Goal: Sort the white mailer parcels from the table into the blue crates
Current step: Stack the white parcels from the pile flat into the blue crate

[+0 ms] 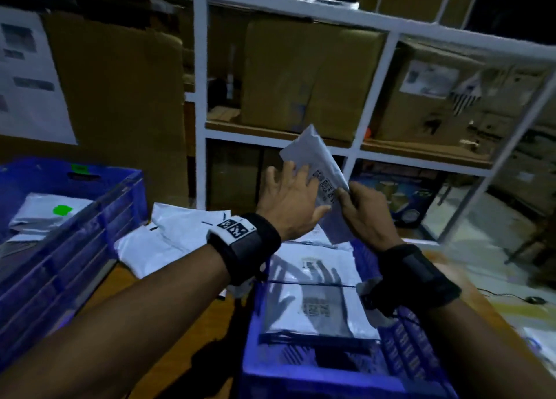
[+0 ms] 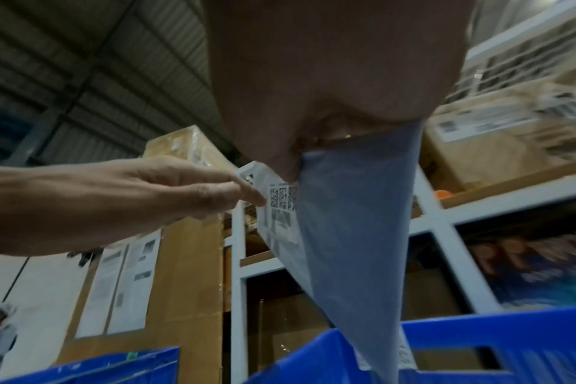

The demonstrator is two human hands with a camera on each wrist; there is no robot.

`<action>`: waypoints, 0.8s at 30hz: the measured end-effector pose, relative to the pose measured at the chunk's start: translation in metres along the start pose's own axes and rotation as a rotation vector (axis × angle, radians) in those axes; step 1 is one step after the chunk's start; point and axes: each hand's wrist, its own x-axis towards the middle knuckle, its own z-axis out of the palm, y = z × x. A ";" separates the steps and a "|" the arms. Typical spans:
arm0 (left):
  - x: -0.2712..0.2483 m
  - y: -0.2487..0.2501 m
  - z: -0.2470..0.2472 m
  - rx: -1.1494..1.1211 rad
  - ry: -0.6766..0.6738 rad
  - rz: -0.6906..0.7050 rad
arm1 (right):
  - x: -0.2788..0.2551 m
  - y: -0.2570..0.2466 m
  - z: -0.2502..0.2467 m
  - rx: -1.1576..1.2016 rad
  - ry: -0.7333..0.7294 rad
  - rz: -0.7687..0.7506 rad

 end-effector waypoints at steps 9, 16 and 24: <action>0.033 0.090 0.003 -0.525 -0.300 -0.291 | -0.039 0.034 -0.028 0.097 -0.065 -0.119; 0.030 0.105 0.025 -0.627 -0.189 -0.426 | -0.065 0.035 -0.016 0.103 -0.228 -0.220; -0.002 0.100 0.038 -0.388 -0.157 -0.345 | -0.064 0.054 -0.021 -0.050 -0.025 -0.026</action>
